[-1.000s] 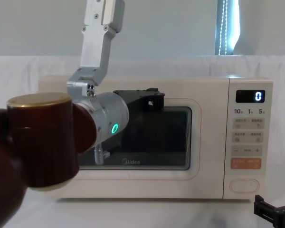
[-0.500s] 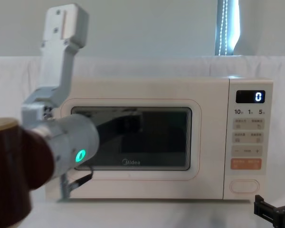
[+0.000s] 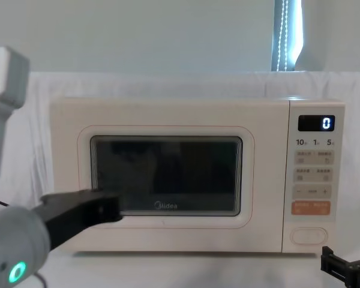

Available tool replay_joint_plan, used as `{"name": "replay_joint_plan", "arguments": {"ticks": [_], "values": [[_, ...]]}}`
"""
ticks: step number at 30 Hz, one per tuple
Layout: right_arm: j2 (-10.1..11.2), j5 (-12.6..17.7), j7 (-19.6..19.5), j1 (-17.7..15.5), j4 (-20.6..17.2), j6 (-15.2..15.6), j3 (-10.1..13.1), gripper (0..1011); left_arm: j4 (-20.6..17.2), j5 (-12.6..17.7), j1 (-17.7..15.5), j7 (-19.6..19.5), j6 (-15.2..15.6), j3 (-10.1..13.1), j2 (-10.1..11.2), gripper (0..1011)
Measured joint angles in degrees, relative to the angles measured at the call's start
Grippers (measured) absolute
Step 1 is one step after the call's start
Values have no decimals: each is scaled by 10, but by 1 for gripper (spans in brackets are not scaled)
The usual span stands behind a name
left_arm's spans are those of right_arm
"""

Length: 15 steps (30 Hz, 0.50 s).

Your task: Press the button to open the microwave door with one hand; close the microwave door with the other hand.

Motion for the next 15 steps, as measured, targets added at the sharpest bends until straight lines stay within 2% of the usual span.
{"name": "replay_joint_plan", "arguments": {"ticks": [9,15], "values": [[0,0,0,0,0,0,0,1002,-20,-21,55,7,-18,-26,5,0],[0,0,0,0,0,0,0,1002,-23,-25,78,13,-28,-30,5,0]]}}
